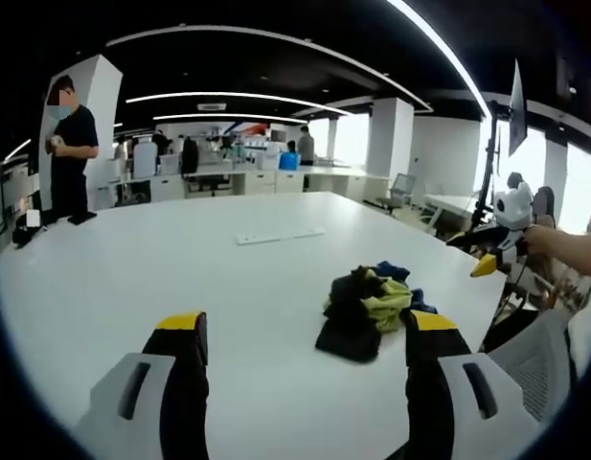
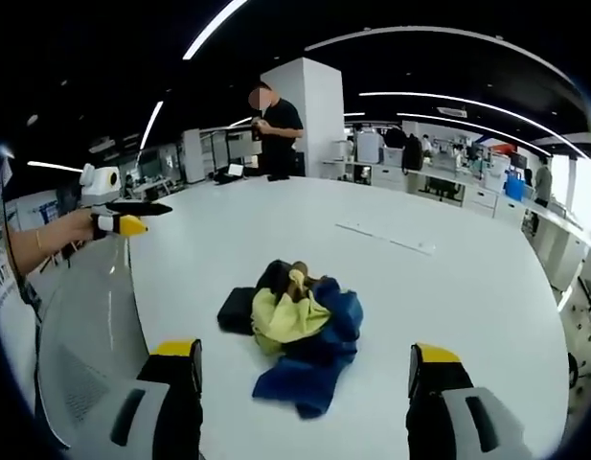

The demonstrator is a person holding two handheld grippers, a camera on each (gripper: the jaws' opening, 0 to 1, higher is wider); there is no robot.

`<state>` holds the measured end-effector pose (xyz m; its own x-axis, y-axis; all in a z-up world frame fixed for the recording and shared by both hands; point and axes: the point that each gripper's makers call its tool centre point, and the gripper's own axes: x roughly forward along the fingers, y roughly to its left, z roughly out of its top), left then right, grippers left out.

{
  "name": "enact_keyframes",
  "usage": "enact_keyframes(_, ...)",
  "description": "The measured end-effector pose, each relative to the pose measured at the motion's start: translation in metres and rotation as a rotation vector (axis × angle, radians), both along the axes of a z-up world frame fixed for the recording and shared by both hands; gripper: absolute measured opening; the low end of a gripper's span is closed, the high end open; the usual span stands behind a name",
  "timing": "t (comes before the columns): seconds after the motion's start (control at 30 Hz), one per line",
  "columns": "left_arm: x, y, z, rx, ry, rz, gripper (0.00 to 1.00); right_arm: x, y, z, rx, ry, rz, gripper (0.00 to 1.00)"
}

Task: Fold the garment on the visible template until the final outline fits inside the template.

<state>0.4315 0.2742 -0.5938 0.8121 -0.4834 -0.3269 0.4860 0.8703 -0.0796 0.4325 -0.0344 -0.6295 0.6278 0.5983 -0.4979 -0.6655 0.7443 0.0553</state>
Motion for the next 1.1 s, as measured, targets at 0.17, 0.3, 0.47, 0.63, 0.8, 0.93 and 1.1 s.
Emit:
enact_keyframes(0.17, 0.008, -0.007, -0.001, 0.023, -0.003, -0.032, 0.8, 0.008, 0.004, 0.001, 0.001, -0.007, 0.013, 0.83)
enact_keyframes(0.3, 0.016, -0.016, -0.005, 0.015, -0.001, -0.058, 0.77, 0.014, 0.007, 0.0, -0.003, -0.02, 0.027, 0.76)
enact_keyframes(0.47, 0.026, -0.027, -0.007, -0.006, 0.0, -0.094, 0.71, 0.023, 0.012, -0.002, -0.012, -0.025, 0.041, 0.68)
enact_keyframes(0.63, 0.037, -0.035, -0.009, -0.01, -0.003, -0.117, 0.67, 0.03, 0.017, -0.007, -0.018, -0.018, 0.059, 0.62)
enact_keyframes(0.8, 0.049, -0.044, -0.012, -0.019, 0.003, -0.15, 0.62, 0.038, 0.02, -0.013, -0.028, -0.013, 0.073, 0.55)
enact_keyframes(0.93, 0.06, -0.053, -0.014, -0.019, 0.003, -0.169, 0.58, 0.046, 0.022, -0.017, -0.033, -0.009, 0.079, 0.51)
enact_keyframes(1.1, 0.071, -0.062, -0.017, -0.046, -0.005, -0.191, 0.54, 0.055, 0.027, -0.02, -0.031, -0.01, 0.092, 0.44)
